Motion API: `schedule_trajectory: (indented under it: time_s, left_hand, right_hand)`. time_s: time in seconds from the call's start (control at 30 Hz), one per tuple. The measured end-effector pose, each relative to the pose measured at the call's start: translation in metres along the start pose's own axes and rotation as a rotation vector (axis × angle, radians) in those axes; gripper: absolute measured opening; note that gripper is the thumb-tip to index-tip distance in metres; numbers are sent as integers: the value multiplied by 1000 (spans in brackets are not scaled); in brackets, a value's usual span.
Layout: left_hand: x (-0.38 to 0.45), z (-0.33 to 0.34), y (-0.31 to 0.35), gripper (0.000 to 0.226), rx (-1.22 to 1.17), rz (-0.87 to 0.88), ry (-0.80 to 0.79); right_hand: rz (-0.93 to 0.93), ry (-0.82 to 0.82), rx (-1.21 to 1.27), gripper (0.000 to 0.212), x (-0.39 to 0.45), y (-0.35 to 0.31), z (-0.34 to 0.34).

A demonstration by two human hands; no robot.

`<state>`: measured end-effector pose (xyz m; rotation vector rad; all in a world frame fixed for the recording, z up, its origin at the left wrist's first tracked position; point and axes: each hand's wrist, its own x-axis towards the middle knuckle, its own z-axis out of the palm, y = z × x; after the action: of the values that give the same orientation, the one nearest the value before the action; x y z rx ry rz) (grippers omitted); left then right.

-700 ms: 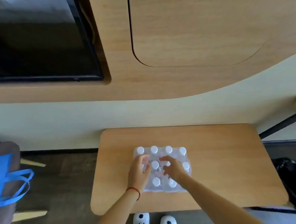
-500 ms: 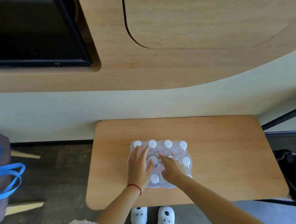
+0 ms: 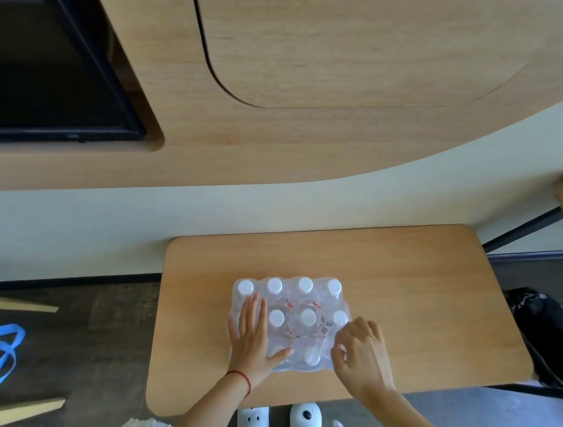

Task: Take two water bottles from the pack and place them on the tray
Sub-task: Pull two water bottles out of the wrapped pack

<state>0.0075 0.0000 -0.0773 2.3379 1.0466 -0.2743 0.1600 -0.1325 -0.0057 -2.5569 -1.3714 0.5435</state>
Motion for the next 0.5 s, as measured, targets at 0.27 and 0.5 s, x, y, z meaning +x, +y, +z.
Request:
schedule_trajectory:
  time_s: [0.27, 0.5]
  left_hand:
    - [0, 11, -1, 102, 93, -2, 99]
    - [-2, 15, 6, 94, 221, 1, 179]
  right_hand:
    - [-60, -221, -258, 46, 72, -37, 48]
    - [-118, -178, -265, 36, 74, -9, 63]
